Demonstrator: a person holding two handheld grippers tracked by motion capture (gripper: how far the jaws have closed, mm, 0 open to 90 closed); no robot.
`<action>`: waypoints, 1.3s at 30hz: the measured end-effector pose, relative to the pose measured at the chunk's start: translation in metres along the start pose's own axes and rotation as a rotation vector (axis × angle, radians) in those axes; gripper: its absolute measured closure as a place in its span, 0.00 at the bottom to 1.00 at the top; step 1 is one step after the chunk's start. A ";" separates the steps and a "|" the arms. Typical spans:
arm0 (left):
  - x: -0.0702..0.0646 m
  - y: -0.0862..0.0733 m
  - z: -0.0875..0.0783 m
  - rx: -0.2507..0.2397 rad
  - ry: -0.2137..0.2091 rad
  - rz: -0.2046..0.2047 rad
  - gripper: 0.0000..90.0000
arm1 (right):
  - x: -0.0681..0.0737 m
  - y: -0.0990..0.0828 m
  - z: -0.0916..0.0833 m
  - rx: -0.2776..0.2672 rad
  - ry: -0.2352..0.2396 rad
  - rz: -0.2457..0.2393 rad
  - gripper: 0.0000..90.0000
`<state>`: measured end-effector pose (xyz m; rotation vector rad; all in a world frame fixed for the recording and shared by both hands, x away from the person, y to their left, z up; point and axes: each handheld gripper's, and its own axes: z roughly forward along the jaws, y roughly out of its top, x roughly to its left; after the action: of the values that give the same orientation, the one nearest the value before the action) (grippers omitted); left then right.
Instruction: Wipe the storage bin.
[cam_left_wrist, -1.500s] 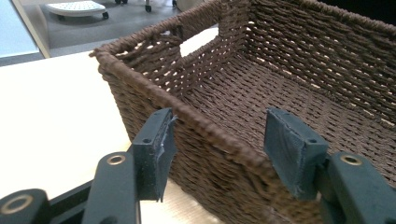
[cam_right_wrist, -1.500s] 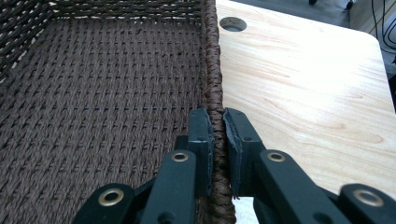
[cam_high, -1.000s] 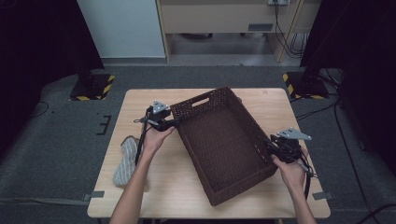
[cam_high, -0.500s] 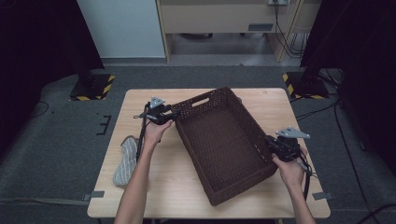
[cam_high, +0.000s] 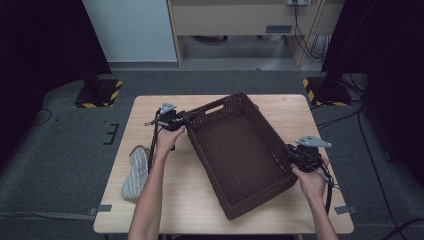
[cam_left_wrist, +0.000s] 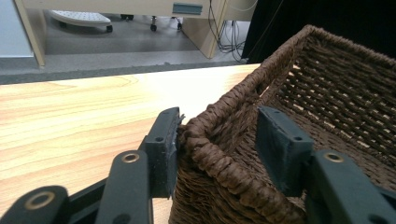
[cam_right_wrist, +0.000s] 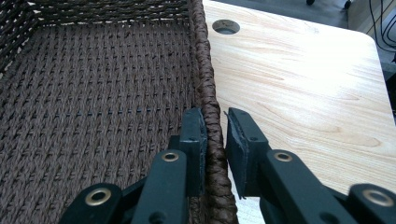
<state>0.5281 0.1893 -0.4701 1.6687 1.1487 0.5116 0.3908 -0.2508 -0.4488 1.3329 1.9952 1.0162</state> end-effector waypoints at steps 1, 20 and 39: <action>-0.001 0.000 -0.001 0.007 0.006 0.007 0.57 | 0.000 0.000 0.000 -0.002 0.000 0.001 0.85; -0.018 -0.016 -0.063 0.106 0.052 -0.005 0.54 | 0.001 0.005 -0.021 -0.034 0.024 -0.001 0.56; -0.003 -0.016 -0.074 0.091 -0.012 0.060 0.63 | -0.009 0.010 -0.004 -0.004 -0.055 -0.008 0.80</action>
<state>0.4626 0.2240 -0.4534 1.7873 1.1304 0.4929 0.3965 -0.2577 -0.4381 1.3349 1.9558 0.9694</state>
